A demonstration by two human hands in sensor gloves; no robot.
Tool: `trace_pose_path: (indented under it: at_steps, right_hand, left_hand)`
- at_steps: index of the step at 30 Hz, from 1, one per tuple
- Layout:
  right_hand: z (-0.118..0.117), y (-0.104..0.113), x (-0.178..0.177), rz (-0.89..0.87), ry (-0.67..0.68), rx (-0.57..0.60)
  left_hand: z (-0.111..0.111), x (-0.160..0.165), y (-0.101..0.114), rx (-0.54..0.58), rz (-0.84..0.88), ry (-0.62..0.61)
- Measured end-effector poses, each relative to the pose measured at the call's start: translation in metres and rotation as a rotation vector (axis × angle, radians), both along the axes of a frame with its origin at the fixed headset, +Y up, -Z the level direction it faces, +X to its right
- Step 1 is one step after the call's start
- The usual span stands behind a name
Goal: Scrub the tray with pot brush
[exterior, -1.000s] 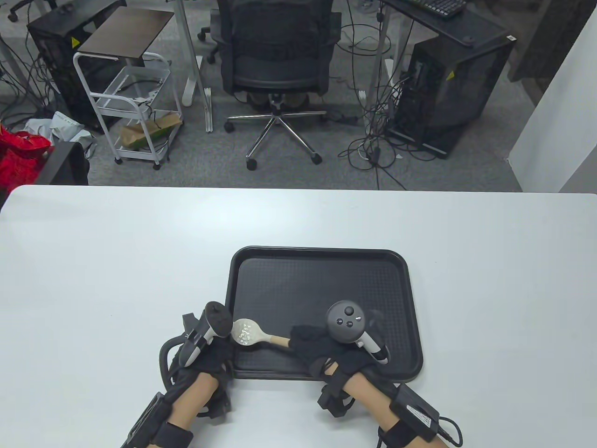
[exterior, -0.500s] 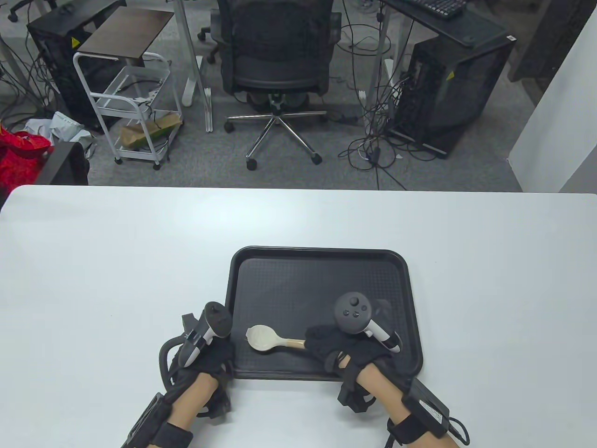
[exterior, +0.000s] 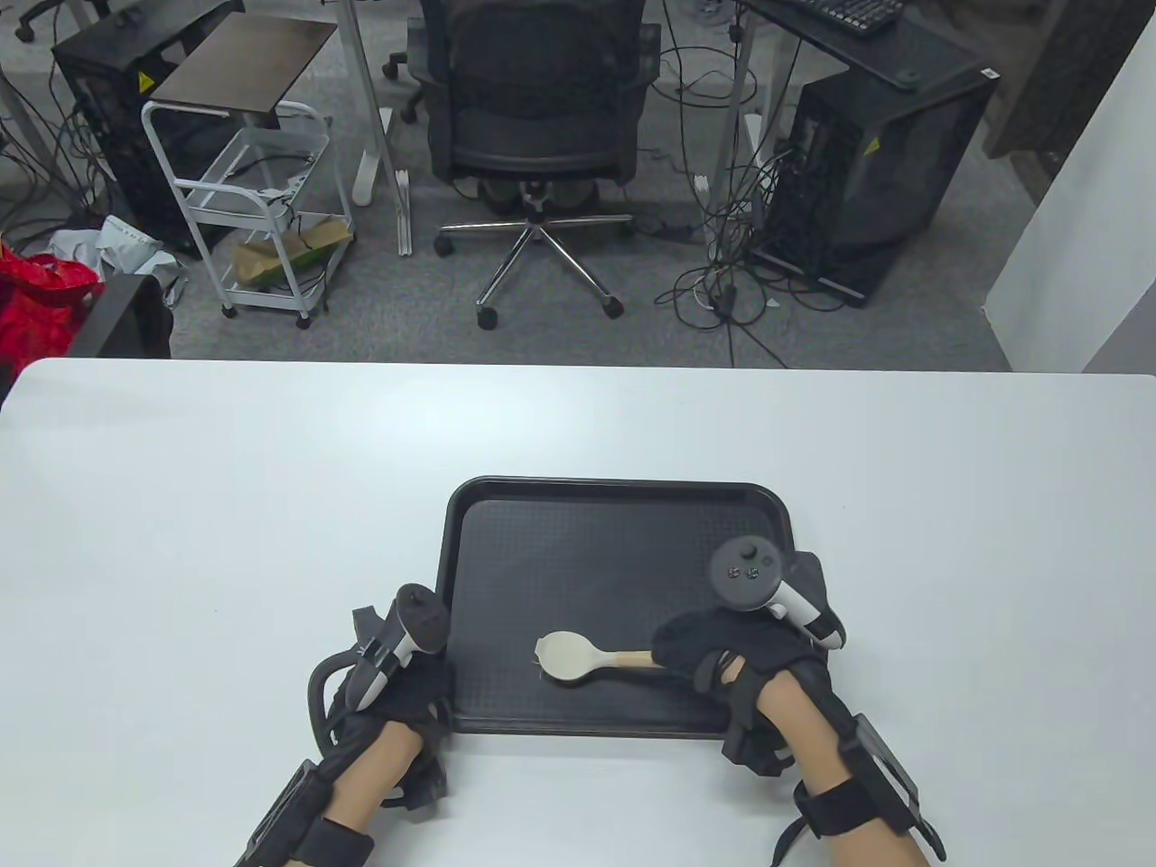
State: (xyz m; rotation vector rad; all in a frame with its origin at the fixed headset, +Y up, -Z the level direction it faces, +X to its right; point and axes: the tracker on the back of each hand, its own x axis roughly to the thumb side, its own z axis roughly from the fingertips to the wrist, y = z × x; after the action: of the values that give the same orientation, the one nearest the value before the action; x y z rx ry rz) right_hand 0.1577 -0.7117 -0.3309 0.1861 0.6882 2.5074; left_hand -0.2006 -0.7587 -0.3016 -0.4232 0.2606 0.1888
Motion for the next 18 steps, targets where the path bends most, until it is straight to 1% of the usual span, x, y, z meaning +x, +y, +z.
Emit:
trace_pose_path:
  at_steps: [6, 12, 18]
  right_hand:
    - [-0.006, 0.001, 0.033, 0.015, -0.02, -0.071]
    - [-0.008, 0.006, 0.064, 0.044, -0.062, -0.1]
    - [-0.007, 0.005, 0.096, 0.036, -0.118, -0.136]
  left_hand:
    - [0.0, 0.0, 0.0, -0.001, 0.001, 0.0]
    - [0.0, 0.0, 0.0, 0.0, 0.002, 0.001]
    - [0.0, 0.0, 0.0, -0.002, 0.001, 0.0]
